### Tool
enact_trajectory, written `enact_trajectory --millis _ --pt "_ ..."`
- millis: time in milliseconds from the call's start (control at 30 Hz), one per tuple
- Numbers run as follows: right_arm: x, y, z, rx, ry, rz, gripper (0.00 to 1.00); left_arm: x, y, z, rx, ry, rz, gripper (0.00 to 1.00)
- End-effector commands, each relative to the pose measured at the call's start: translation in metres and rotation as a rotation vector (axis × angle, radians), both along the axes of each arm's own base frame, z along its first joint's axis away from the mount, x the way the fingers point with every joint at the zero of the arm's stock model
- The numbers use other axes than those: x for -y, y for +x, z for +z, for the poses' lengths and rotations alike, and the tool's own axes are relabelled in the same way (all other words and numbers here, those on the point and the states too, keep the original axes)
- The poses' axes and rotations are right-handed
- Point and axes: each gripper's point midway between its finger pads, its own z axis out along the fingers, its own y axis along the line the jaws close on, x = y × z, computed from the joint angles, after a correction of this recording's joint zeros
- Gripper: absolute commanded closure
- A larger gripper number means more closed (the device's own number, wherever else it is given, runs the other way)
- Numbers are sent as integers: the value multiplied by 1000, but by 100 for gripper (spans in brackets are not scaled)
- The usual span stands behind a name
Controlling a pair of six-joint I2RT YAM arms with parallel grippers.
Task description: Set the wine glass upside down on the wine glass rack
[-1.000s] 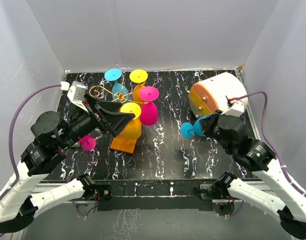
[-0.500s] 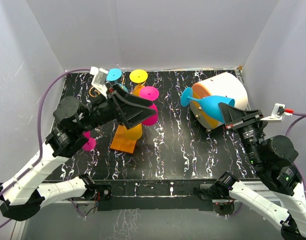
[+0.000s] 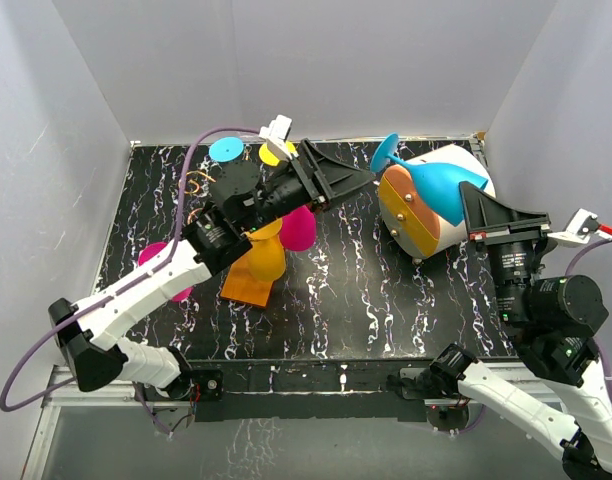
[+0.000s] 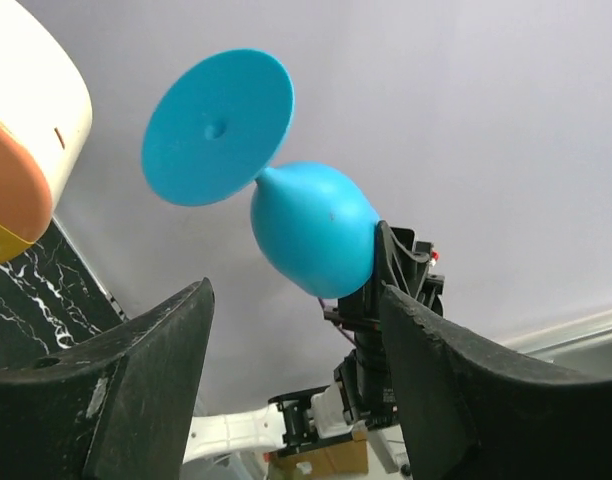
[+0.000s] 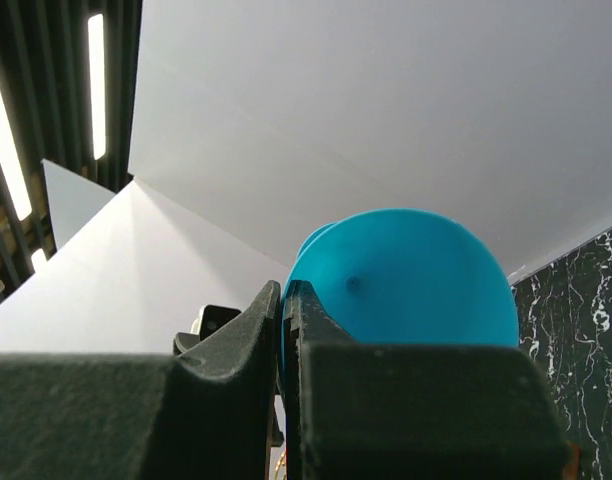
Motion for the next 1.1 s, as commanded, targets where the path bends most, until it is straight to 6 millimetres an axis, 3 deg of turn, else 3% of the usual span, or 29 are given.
enact_trajectory --millis 0,167,433,633,1067 --pt "8 5 11 -20 150 -18 100 -3 -4 62 24 -171 92 35" --pt "3 7 14 -16 203 7 100 27 7 54 0 -157 145 39" --pt "1 5 26 29 250 33 100 46 22 44 -31 -147 226 46" --pt "-1 2 29 51 248 49 100 45 34 39 -30 -123 316 48" --pt "-23 -8 25 67 186 173 100 40 35 63 32 -200 334 57"
